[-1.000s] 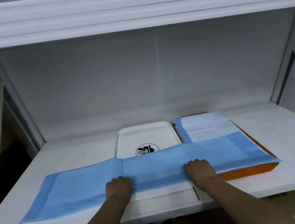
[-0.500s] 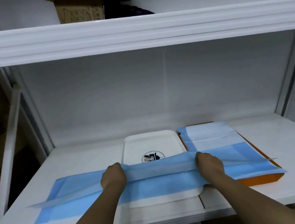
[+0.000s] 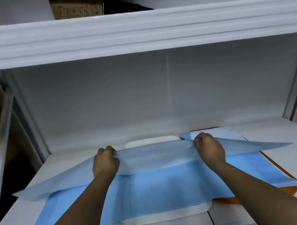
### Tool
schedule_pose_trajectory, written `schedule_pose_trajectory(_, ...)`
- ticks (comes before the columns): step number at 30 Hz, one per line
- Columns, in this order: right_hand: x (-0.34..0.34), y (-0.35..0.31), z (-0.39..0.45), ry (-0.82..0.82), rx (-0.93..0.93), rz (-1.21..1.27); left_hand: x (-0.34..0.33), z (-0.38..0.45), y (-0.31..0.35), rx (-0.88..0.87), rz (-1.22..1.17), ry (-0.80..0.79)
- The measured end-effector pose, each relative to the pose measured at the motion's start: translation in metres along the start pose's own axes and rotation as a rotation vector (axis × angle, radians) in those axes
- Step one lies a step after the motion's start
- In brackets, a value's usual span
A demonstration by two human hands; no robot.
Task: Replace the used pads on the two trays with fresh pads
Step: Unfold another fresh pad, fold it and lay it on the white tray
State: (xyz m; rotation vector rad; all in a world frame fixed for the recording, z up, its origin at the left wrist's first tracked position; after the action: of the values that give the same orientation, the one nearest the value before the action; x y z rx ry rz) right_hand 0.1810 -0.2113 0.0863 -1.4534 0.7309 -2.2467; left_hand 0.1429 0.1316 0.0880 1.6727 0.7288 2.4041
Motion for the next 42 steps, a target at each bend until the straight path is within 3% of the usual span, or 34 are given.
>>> schedule_pose_trajectory(4,0.0,-0.008,0.027,0.092,0.057,-0.042,0.003,0.035,-0.016,0.073,-0.034,0.006)
schedule_pose_trajectory(8,-0.009,-0.008,0.057,0.071,0.064,-0.079,0.002,0.067,-0.028,0.168,-0.155,0.041)
schedule_pose_trajectory(17,-0.052,-0.003,0.12,0.007,0.011,-0.049,-0.036,0.128,-0.025,0.193,-0.156,0.055)
schedule_pose_trajectory(24,-0.091,0.005,0.163,-0.09,-0.029,-0.013,-0.072,0.163,-0.041,0.225,-0.134,-0.03)
schedule_pose_trajectory(32,-0.117,0.027,0.163,-0.106,-0.106,0.107,-0.115,0.164,-0.035,0.063,-0.267,-0.263)
schedule_pose_trajectory(36,-0.132,0.034,0.165,-0.236,-0.067,0.116,-0.13,0.162,-0.031,0.055,-0.31,-0.282)
schedule_pose_trajectory(42,-0.149,0.026,0.159,-0.49,-0.087,0.172,-0.145,0.164,-0.029,-0.036,-0.153,-0.335)
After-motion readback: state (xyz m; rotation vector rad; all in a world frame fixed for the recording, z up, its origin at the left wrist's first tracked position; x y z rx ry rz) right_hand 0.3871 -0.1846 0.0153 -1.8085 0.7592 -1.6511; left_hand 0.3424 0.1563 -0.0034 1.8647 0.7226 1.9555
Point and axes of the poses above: each hand's wrist, its own z-axis towards the middle knuckle, its own x-axis out of the back of the hand, y = z × x, the point moved 6 cm from there along z, towards the middle knuckle, and after that the axes turned 3 degrees about -x, right-handed, at the moved point
